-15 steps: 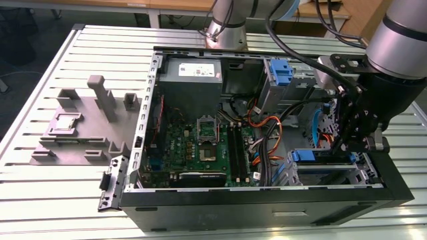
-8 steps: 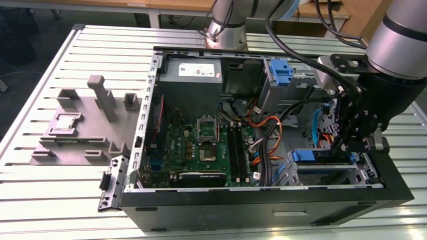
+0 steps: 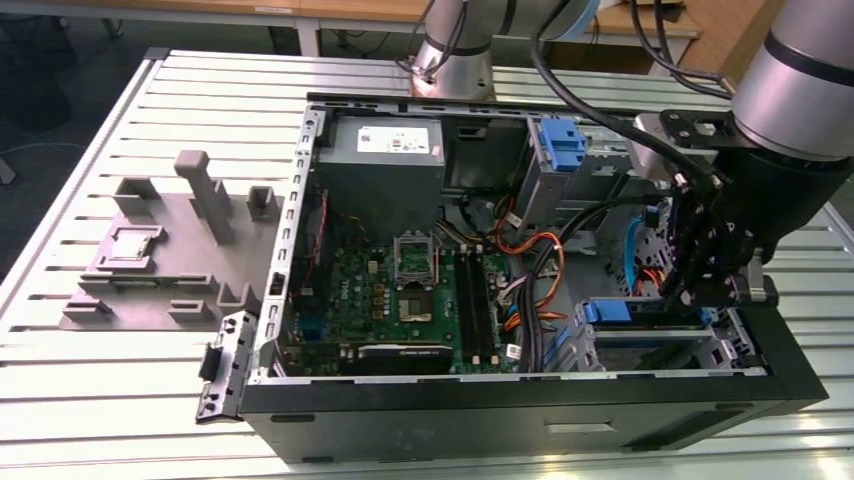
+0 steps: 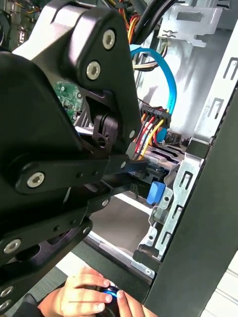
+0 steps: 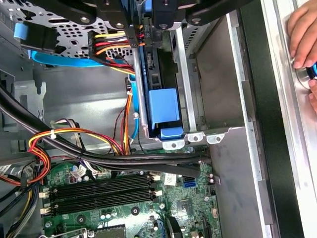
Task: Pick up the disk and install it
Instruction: 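Insert the first disk wire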
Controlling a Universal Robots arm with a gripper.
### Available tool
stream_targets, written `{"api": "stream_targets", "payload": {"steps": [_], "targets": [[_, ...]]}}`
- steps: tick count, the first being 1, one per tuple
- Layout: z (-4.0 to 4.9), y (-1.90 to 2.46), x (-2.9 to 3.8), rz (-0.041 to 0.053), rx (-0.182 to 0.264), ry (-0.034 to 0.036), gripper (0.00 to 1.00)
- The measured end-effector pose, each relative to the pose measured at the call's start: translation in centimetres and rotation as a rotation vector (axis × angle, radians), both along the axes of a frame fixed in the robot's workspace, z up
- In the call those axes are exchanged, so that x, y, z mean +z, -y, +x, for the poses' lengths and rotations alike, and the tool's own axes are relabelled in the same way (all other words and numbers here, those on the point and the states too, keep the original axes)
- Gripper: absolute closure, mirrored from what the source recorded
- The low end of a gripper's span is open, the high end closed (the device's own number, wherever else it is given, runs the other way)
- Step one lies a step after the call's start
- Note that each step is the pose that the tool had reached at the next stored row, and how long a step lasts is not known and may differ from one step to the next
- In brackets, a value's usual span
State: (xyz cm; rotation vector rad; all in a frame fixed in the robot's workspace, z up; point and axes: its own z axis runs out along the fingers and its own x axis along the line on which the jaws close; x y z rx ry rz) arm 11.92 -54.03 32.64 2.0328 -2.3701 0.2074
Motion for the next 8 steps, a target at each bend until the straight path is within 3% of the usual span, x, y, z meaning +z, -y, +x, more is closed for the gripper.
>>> {"api": "stream_targets", "payload": {"steps": [8], "targets": [[0.00, 0.00, 0.93, 0.0029, 0.000, -0.0025, 0.76]]}}
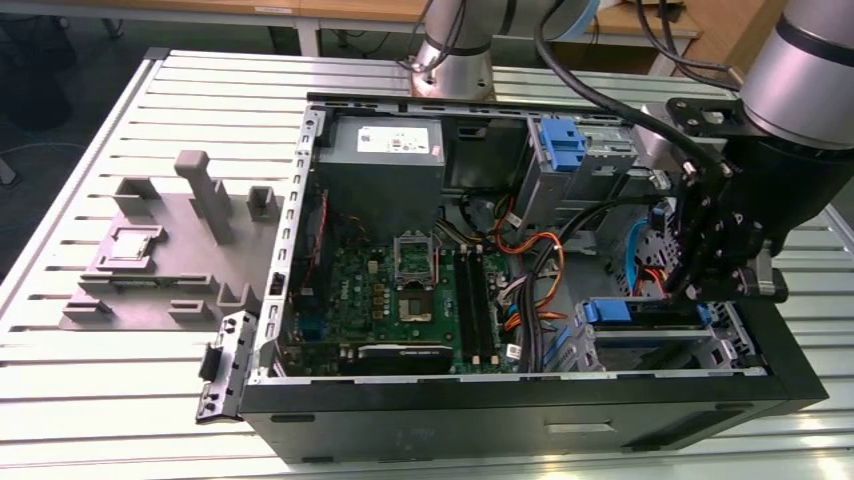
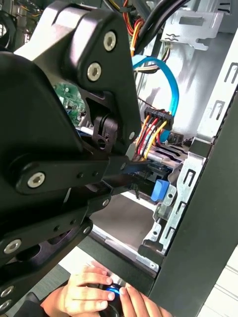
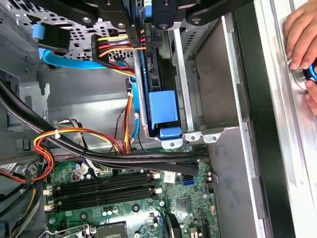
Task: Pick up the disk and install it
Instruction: 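Insert the first disk wire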
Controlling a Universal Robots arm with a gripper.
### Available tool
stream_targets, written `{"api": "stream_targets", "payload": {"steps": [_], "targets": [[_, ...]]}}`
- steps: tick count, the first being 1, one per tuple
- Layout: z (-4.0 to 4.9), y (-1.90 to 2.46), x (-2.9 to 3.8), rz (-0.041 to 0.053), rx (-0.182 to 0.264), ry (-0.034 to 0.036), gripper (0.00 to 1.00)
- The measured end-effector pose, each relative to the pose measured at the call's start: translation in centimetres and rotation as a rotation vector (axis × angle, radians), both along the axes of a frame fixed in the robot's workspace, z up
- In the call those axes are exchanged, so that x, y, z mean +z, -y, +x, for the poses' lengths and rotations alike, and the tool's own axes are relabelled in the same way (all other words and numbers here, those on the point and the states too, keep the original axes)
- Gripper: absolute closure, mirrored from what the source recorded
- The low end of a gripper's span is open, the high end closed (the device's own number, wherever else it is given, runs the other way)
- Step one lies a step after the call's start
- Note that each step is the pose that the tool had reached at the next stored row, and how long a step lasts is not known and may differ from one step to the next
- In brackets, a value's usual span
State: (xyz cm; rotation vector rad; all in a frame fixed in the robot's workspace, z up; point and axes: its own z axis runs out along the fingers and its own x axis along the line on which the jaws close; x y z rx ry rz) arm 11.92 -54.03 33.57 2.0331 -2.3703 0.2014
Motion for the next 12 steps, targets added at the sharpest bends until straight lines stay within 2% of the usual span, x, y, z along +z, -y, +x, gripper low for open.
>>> {"api": "stream_targets", "payload": {"steps": [5, 6, 7, 8, 9, 12], "targets": [[0.00, 0.01, 0.38, 0.0035, 0.000, -0.0025, 0.76], [0.00, 0.01, 0.39, 0.0047, 0.000, -0.0029, 0.77], [0.00, 0.03, 0.40, 0.0059, 0.000, -0.0032, 0.84], [0.00, 0.09, 0.40, 0.0074, 0.000, -0.0033, 0.84], [0.01, 0.18, 0.40, 0.0098, 0.000, -0.0034, 0.90], [0.01, 0.49, 0.40, 0.0173, 0.000, -0.0036, 0.90]]}}
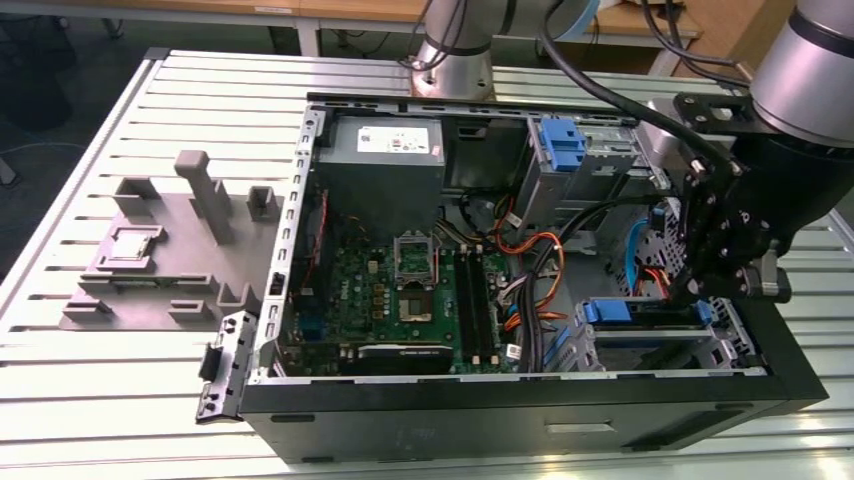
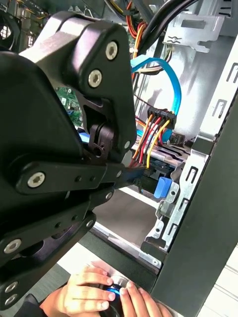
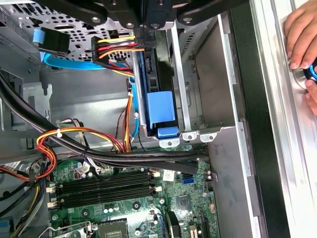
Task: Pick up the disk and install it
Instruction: 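Insert the first disk wire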
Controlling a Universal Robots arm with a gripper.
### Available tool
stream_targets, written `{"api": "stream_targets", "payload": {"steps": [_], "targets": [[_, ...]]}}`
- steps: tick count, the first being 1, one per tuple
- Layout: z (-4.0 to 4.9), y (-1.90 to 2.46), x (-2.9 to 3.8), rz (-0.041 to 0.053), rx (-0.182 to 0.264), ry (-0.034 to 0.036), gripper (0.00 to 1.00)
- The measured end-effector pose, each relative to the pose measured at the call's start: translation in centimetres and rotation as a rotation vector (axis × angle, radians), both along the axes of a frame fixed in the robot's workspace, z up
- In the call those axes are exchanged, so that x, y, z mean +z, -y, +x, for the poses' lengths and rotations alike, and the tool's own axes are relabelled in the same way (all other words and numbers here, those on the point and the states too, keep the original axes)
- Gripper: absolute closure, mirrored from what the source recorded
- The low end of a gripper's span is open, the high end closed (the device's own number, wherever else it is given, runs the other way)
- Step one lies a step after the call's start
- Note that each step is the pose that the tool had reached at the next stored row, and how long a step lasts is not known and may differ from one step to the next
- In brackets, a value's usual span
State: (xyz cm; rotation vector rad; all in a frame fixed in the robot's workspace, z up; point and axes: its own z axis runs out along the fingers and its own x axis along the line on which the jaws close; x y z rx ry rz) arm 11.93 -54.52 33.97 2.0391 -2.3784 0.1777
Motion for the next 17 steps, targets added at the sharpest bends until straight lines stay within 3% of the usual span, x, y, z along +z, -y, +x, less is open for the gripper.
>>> {"api": "stream_targets", "payload": {"steps": [7, 17], "targets": [[0.00, 0.02, -0.02, 0.0022, 0.000, 0.0000, 0.90], [0.00, 0.04, -0.61, 0.0060, 0.000, 0.0000, 0.90]]}}
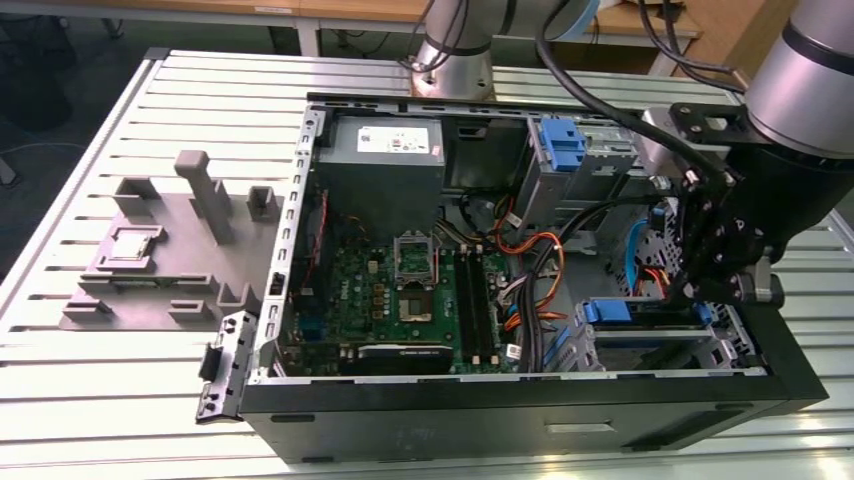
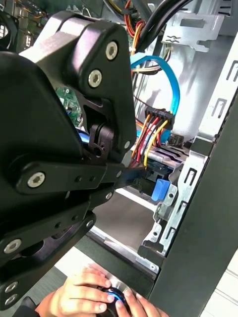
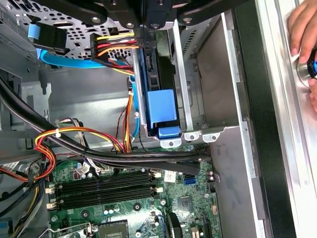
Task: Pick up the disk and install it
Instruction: 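Insert the first disk wire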
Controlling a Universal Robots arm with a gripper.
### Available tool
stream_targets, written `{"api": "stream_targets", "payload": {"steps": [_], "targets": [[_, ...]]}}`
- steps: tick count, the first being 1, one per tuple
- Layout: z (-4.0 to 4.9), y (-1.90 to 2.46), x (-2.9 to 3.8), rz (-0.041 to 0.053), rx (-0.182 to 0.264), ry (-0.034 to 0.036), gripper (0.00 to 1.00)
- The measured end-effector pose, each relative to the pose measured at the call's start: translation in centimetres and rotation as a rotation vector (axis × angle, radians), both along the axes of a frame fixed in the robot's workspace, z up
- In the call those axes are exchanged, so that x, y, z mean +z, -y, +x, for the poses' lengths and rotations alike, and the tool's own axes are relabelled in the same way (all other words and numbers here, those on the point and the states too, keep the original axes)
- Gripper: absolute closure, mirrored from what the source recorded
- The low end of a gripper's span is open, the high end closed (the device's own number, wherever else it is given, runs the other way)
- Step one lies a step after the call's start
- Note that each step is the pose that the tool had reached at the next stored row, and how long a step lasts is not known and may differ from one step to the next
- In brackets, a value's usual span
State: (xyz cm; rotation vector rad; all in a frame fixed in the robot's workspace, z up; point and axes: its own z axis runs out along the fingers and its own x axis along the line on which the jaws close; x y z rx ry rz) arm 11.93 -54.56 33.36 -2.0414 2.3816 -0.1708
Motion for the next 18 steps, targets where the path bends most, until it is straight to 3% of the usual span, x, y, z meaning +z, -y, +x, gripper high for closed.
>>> {"api": "stream_targets", "payload": {"steps": [3, 8, 10, 18], "targets": [[0.00, 0.00, -0.08, 0.0061, 0.000, 0.0000, 0.90], [0.00, 0.00, -0.11, 0.0461, 0.000, 0.0000, 0.90], [0.00, 0.00, -0.14, 0.0573, 0.000, 0.0000, 0.90], [0.00, 0.00, 1.00, 0.0579, 0.000, 0.0000, 0.90]]}}
